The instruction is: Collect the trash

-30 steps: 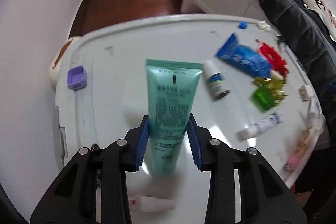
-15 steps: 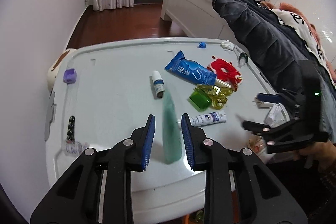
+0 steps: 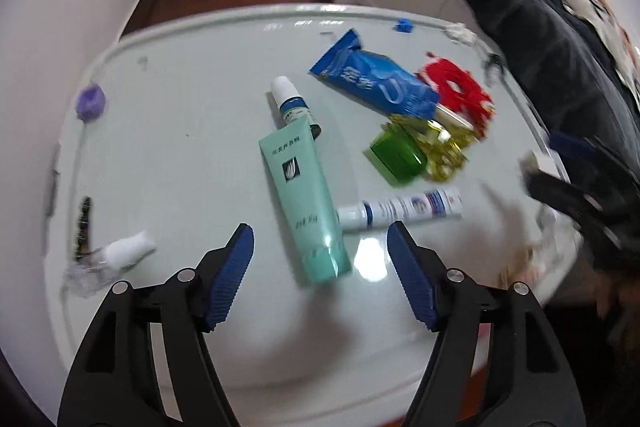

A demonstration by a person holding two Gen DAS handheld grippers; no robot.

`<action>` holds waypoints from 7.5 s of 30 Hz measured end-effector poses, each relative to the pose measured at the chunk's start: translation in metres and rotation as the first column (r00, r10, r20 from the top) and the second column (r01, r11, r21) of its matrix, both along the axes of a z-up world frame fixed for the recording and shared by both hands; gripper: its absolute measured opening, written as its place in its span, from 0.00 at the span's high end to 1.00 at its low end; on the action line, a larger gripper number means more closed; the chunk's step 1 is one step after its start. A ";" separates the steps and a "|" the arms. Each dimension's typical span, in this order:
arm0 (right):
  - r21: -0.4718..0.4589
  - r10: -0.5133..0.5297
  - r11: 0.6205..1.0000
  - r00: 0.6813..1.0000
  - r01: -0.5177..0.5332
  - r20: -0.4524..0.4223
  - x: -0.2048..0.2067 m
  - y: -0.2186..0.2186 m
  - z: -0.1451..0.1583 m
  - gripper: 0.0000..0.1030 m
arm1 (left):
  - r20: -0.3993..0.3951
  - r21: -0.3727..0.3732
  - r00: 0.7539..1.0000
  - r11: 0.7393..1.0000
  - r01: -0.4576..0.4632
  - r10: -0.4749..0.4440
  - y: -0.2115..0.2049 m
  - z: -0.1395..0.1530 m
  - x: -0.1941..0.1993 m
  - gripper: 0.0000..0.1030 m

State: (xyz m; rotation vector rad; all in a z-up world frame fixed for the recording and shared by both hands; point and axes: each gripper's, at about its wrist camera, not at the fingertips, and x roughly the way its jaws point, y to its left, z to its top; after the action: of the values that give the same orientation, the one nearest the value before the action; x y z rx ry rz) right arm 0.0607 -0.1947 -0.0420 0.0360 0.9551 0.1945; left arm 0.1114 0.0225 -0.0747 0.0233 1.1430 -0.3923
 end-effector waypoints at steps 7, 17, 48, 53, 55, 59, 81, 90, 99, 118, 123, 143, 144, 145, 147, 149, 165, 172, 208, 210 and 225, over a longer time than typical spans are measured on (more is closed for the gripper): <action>0.005 -0.027 1.000 1.000 0.027 0.014 -0.009 -0.020 0.009 0.14 | -0.044 0.030 0.980 0.981 -0.192 0.194 -0.005 -0.033 0.036 0.59; 0.007 -0.068 0.998 0.997 0.068 0.022 -0.010 -0.039 0.013 0.14 | 0.124 0.046 0.982 0.988 -0.150 0.143 -0.001 0.021 -0.016 0.72; -0.247 0.128 0.960 0.991 -0.134 -0.040 0.125 0.063 -0.030 0.14 | 0.239 -0.142 0.961 0.984 -0.108 0.140 0.043 0.063 -0.063 0.78; -0.302 0.155 0.933 0.976 -0.194 -0.151 0.170 0.084 -0.060 0.40 | 0.227 -0.153 0.965 0.984 -0.096 0.129 0.043 0.062 -0.062 0.78; -0.244 0.152 0.951 0.974 -0.191 -0.170 0.179 0.085 -0.062 0.58 | 0.228 -0.156 0.965 0.983 -0.095 0.129 0.043 0.062 -0.063 0.78; -0.160 0.127 0.975 0.975 -0.157 -0.185 0.180 0.082 -0.054 0.64 | 0.226 -0.165 0.965 0.982 -0.097 0.133 0.046 0.063 -0.062 0.78; 0.101 0.162 0.981 0.986 -0.164 0.030 -0.036 0.043 0.048 0.64 | 0.260 -0.121 0.965 0.991 0.056 -0.022 0.020 0.076 -0.133 0.78; 0.197 0.163 0.974 0.943 -0.108 -0.292 -0.164 0.033 -0.063 0.55 | -0.013 -0.118 0.983 0.977 0.178 -0.181 -0.011 0.006 -0.222 0.77; 0.147 -0.005 0.988 0.959 0.049 -0.284 -0.168 -0.008 -0.057 0.24 | -0.079 -0.126 0.992 0.988 0.083 -0.094 0.006 -0.005 -0.231 0.47; -0.267 -0.080 0.962 0.993 0.053 -0.091 -0.010 -0.105 -0.017 0.21 | 0.155 -0.165 0.987 0.985 0.056 -0.030 -0.038 0.042 -0.116 0.41; -0.333 0.055 0.941 0.998 -0.058 -0.018 -0.019 -0.095 -0.014 0.19 | 0.068 -0.157 0.998 0.988 0.002 0.009 -0.025 0.019 -0.105 0.41; -0.225 -0.115 0.966 0.992 0.125 0.056 -0.010 -0.120 0.011 0.09 | 0.166 0.140 0.941 0.951 0.274 -0.295 0.129 0.018 0.004 0.36; -0.228 -0.119 0.965 0.992 0.127 0.049 -0.009 -0.120 0.009 0.09 | 0.167 0.144 0.920 0.932 0.332 -0.354 0.126 0.014 0.003 0.38; -0.230 -0.124 0.964 0.991 0.130 0.039 -0.007 -0.120 0.007 0.09 | 0.155 0.150 0.901 0.911 0.385 -0.406 0.120 0.008 0.001 0.39; -0.233 -0.135 0.963 0.990 0.137 0.024 -0.002 -0.119 0.002 0.09 | 0.118 0.170 0.871 0.874 0.455 -0.476 0.112 -0.004 0.000 0.41; -0.229 -0.136 0.964 0.991 0.135 0.014 0.002 -0.117 0.000 0.09 | 0.092 0.188 0.852 0.850 0.493 -0.515 0.108 -0.014 -0.001 0.44; -0.180 -0.105 0.977 0.993 0.112 0.046 0.005 -0.101 0.012 0.08 | 0.029 0.012 0.979 0.980 0.200 -0.200 0.123 -0.022 0.000 0.77; -0.190 -0.101 0.975 0.992 0.114 0.074 0.000 -0.101 0.018 0.08 | 0.078 -0.062 0.983 0.983 0.173 -0.168 0.076 0.028 -0.029 0.77; -0.135 -0.003 0.990 0.966 -0.034 -0.259 0.031 -0.092 -0.062 0.54 | 0.191 -0.192 0.944 0.932 0.306 -0.270 -0.042 0.046 -0.110 0.77; -0.101 0.019 0.994 0.966 -0.046 -0.256 0.027 -0.078 -0.058 0.55 | 0.190 -0.184 0.943 0.934 0.307 -0.273 -0.043 0.045 -0.110 0.77; 0.042 0.046 0.998 0.993 -0.041 -0.111 0.012 -0.064 -0.008 0.72 | 0.169 -0.177 0.944 0.934 0.310 -0.282 -0.047 0.039 -0.109 0.77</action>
State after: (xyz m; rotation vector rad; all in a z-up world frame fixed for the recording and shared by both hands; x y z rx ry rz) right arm 0.0724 -0.2588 -0.0496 0.0635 1.0648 0.2540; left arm 0.0025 -0.0244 -0.0359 0.0458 0.9564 -0.7646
